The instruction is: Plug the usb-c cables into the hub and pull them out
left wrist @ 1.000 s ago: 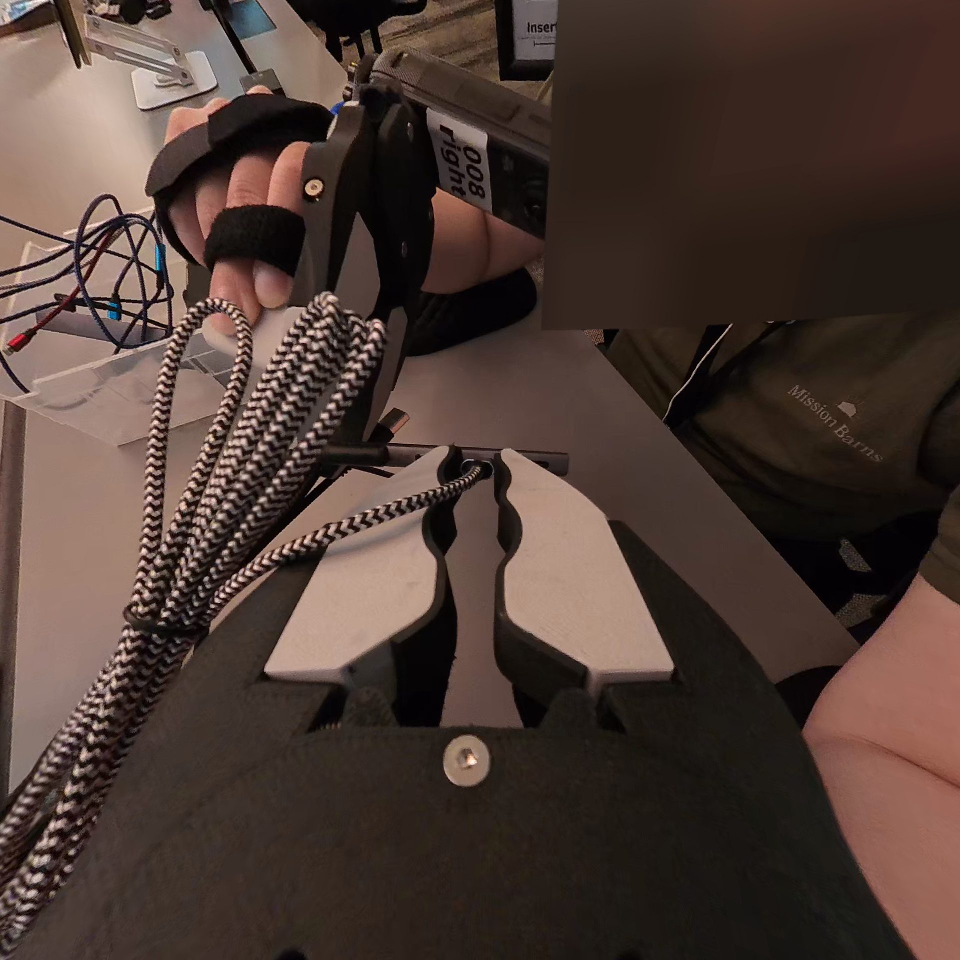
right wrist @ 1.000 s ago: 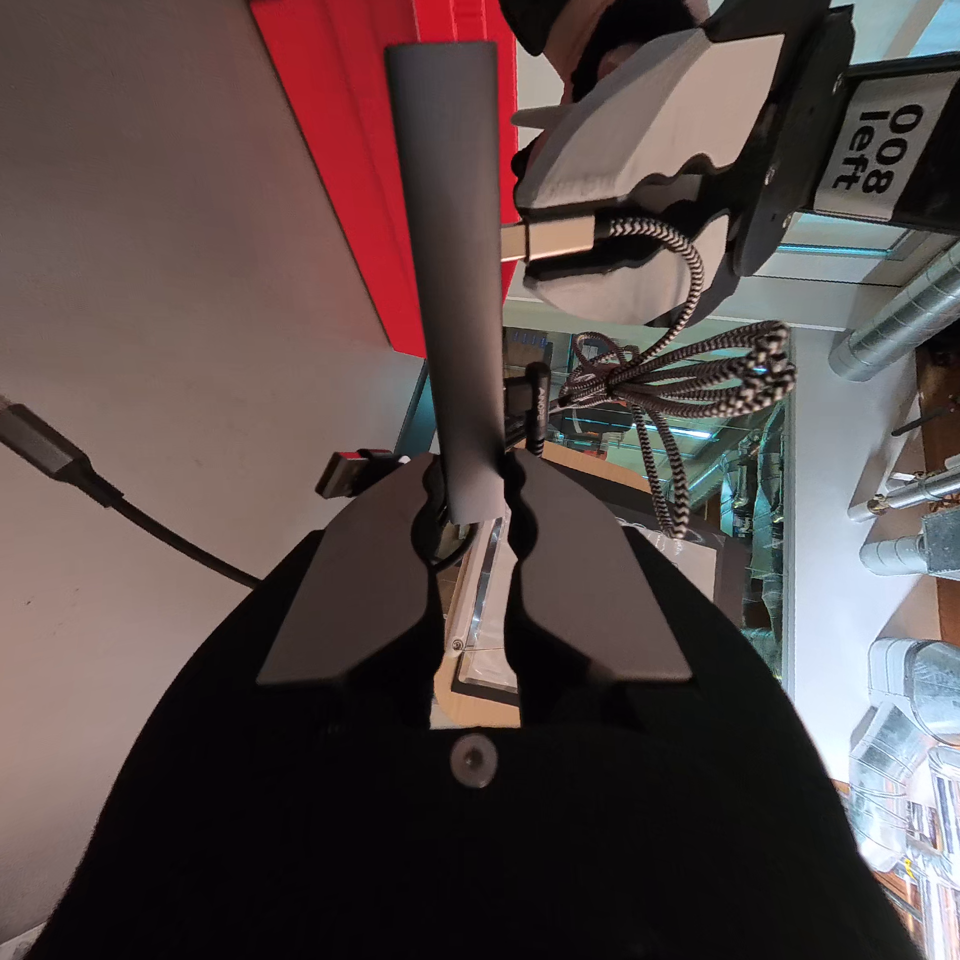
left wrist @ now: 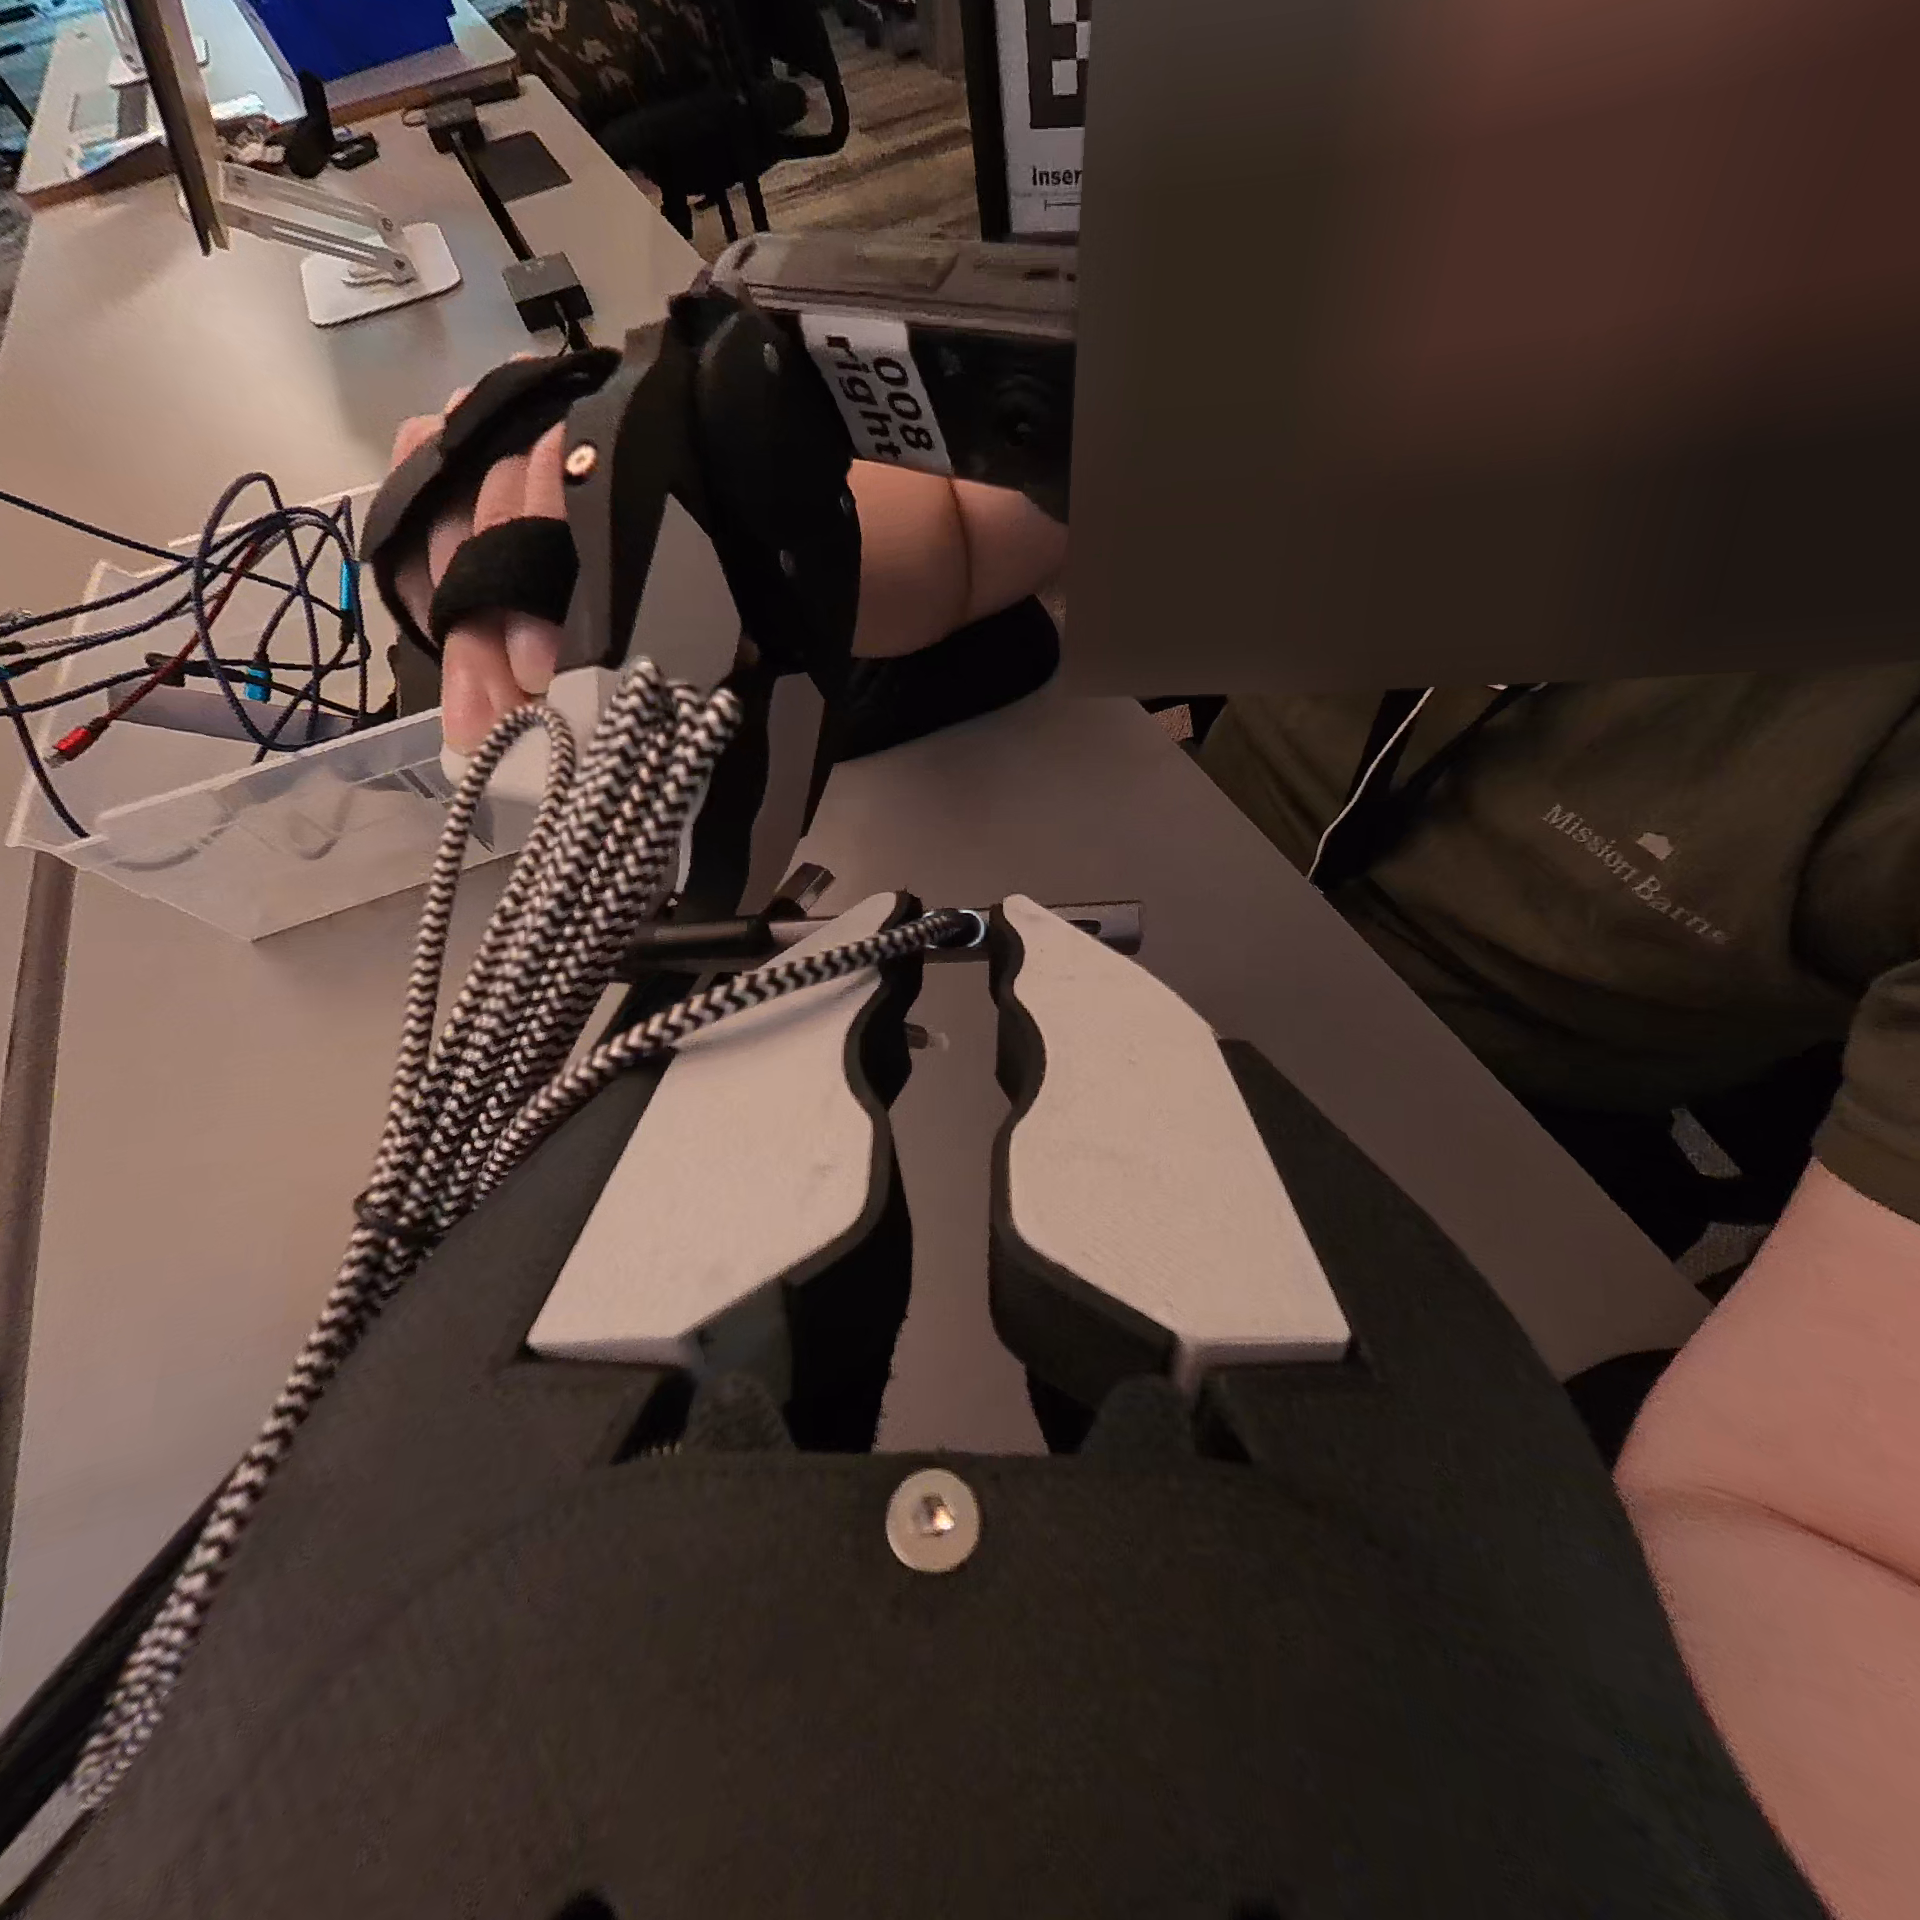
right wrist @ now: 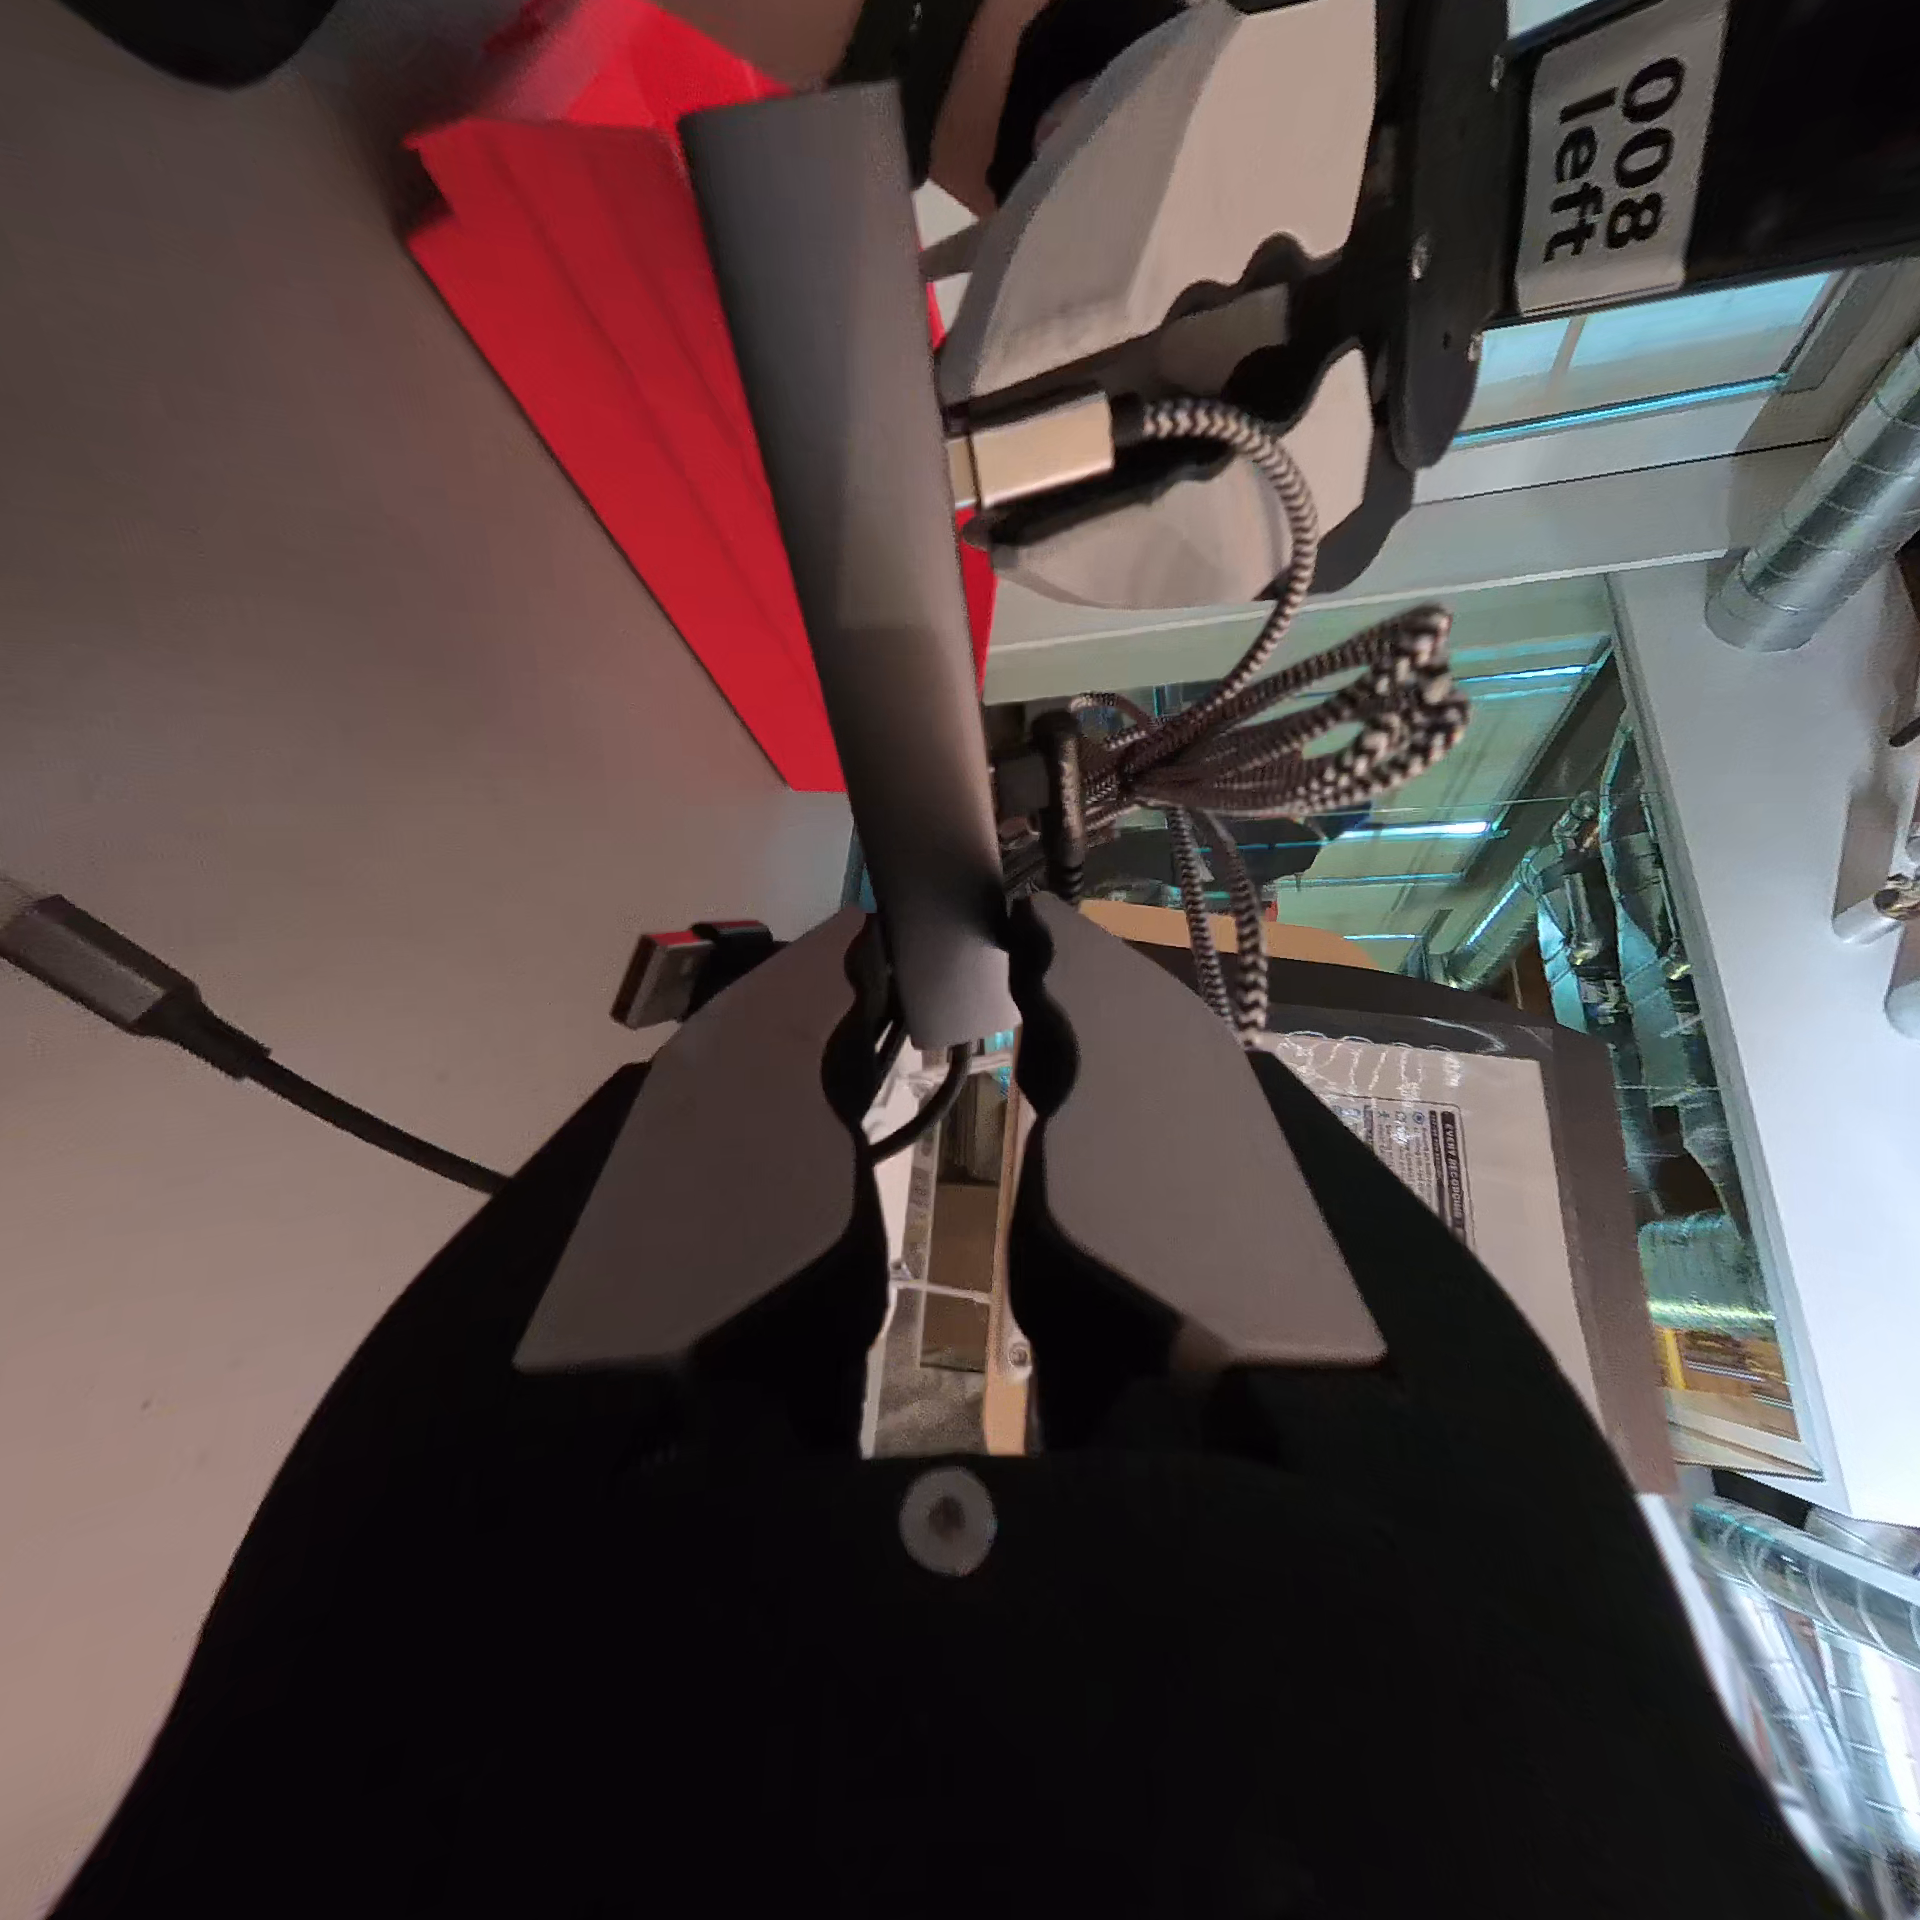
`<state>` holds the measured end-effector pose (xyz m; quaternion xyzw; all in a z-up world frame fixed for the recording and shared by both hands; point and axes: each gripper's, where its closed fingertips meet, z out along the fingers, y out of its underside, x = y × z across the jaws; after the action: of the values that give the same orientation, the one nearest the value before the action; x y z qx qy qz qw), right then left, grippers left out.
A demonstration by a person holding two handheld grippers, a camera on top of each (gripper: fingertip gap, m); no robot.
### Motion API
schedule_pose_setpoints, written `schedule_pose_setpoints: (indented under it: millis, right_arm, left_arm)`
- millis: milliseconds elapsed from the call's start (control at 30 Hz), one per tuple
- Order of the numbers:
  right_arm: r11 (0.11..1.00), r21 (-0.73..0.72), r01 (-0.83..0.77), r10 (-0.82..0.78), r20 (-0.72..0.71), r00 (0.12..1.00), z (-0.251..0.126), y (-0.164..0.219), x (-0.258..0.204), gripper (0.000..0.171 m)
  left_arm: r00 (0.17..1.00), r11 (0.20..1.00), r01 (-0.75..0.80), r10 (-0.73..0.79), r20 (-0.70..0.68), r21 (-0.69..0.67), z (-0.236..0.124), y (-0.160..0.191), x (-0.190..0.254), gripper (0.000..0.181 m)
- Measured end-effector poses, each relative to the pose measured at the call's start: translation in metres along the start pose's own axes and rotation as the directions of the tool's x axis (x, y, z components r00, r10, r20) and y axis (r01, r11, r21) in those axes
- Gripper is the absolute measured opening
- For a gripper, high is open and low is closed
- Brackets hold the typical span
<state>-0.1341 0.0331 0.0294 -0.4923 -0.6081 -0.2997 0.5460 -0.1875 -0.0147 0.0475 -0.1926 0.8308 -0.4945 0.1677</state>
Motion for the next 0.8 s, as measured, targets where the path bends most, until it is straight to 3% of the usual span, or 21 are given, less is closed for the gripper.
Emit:
schedule_pose_setpoints:
  millis: [800]
  right_arm:
    - [0.989, -0.071, 0.133, -0.138, -0.081, 0.987, -0.004, 0.004, 0.009, 0.023]
  left_arm:
    - [0.999, 0.997, 0.047, -0.046, -0.019, 0.056, -0.006, -0.006, -0.001, 0.025]
